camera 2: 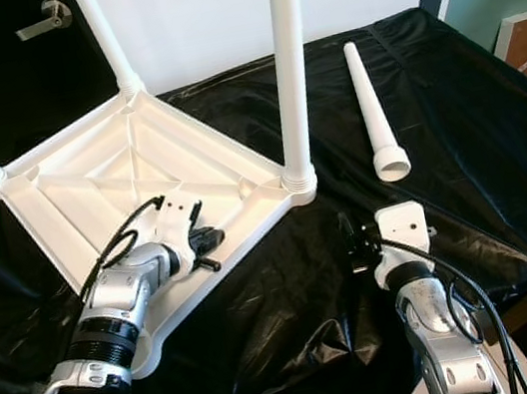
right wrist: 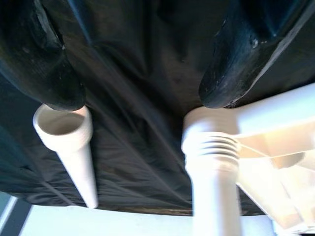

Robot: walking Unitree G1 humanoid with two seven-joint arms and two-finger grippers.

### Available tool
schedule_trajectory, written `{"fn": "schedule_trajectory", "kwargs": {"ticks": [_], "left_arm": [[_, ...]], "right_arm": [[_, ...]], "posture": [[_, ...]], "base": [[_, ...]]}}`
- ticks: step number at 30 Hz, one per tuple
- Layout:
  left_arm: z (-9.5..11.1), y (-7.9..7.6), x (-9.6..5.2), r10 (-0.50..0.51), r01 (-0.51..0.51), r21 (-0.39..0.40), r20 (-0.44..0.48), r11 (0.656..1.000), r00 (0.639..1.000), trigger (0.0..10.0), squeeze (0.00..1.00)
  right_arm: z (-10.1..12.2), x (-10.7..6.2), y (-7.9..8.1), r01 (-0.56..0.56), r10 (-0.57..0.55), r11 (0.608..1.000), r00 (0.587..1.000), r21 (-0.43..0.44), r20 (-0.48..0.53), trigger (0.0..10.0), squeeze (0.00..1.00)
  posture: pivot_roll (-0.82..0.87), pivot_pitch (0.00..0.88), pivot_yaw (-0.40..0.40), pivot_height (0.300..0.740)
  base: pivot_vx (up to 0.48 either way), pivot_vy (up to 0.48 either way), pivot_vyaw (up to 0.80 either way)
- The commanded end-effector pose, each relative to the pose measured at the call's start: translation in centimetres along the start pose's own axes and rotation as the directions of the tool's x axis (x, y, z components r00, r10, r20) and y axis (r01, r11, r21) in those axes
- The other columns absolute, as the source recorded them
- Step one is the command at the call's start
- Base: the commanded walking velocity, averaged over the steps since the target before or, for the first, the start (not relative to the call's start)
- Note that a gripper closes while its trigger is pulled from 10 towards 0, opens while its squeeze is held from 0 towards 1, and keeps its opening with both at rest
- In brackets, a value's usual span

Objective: Building children table

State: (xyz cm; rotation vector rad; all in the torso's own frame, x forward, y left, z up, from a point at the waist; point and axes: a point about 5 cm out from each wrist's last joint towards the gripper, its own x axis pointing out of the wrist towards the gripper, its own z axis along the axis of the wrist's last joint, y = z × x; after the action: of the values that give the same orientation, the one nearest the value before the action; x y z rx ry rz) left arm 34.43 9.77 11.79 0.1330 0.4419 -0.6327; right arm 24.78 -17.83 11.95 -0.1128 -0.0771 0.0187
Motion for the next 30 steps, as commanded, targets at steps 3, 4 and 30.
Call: {"fn": "schedule_trajectory", "kwargs": {"ticks": [3,4,30], "left_arm": [[1.0,-3.1,0.6,0.029,-0.03,0.002,0.13,1.0,0.991,10.0,1.0],[1.0,-3.1,0.6,0.029,-0.03,0.002,0.13,1.0,0.991,10.0,1.0],[7.0,-6.1,-5.0,-0.249,0.156,0.206,0.584,0.966,0.772,10.0,0.0]], "right_arm": [[0.3,0.3,0.1,0.002,-0.002,1.0,1.0,0.008,0.006,10.0,0.0],[0.3,0.3,0.1,0.002,-0.002,1.0,1.0,0.008,0.006,10.0,0.0],[1.1,5.3,-2.8,0.2,-0.202,0.978,0.979,0.052,0.037,10.0,0.0]], "posture": [[-0.19,0.06,0.03,0.74],[-0.19,0.06,0.03,0.74],[-0.1,0.099,0.033,0.74]], "base": [[0.0,0.0,0.0],[0.0,0.0,0.0],[0.0,0.0,0.0]]}}
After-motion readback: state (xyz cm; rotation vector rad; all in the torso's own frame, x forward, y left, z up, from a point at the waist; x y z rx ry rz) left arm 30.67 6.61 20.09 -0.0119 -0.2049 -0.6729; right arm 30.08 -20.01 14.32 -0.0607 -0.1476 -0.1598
